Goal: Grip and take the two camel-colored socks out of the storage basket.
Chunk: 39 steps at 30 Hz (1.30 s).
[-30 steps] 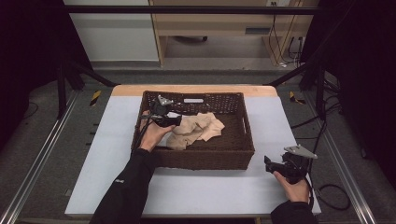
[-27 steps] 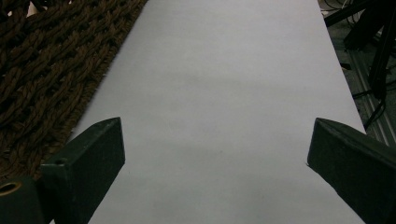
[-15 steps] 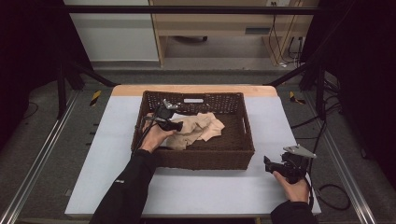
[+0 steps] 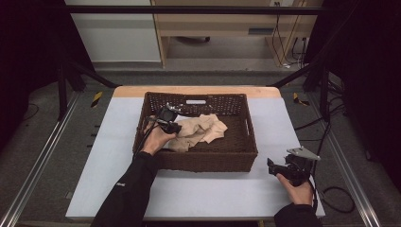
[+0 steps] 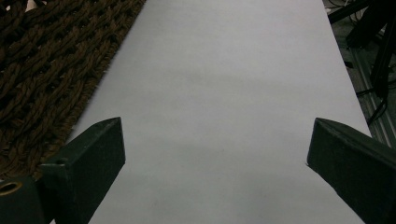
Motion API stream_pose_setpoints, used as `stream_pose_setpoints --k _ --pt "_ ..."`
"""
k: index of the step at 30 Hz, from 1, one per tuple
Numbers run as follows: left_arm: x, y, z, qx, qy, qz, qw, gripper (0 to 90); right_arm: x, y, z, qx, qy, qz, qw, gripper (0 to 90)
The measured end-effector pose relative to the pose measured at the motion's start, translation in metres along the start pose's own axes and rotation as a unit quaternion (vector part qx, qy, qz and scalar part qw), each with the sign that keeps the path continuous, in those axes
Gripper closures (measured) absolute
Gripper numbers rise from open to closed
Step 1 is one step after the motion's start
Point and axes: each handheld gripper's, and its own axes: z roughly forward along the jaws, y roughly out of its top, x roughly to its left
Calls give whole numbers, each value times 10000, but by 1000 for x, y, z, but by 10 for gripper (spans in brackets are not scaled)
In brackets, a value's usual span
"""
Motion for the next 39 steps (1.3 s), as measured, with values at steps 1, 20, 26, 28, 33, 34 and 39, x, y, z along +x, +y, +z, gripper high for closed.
stream_pose_setpoints --k 1,20,26,28,33,34,39 --pt "0 0 -1 12 -12 -34 10000 814 0 0 0 11 1 5 10000 45" --pt "1 -1 6 -47 -12 189 9998 613 0 0 0 34 6 16 10000 46" --pt "1 -2 -1 41 -20 -19 10000 853 0 0 0 28 6 12 10000 47" --pt "2 -2 -4 -9 -7 -71 10000 870 0 0 0 52 4 33 10000 47" --pt "3 -2 -13 -417 -34 -162 9990 885 0 0 -1 40 -1 8 10000 48" --pt "3 -2 -13 -417 -34 -162 9990 886 0 0 -1 40 -1 8 10000 48" --pt "1 2 -25 -1108 -182 -192 9935 888 0 0 -1 53 -6 19 10000 48"
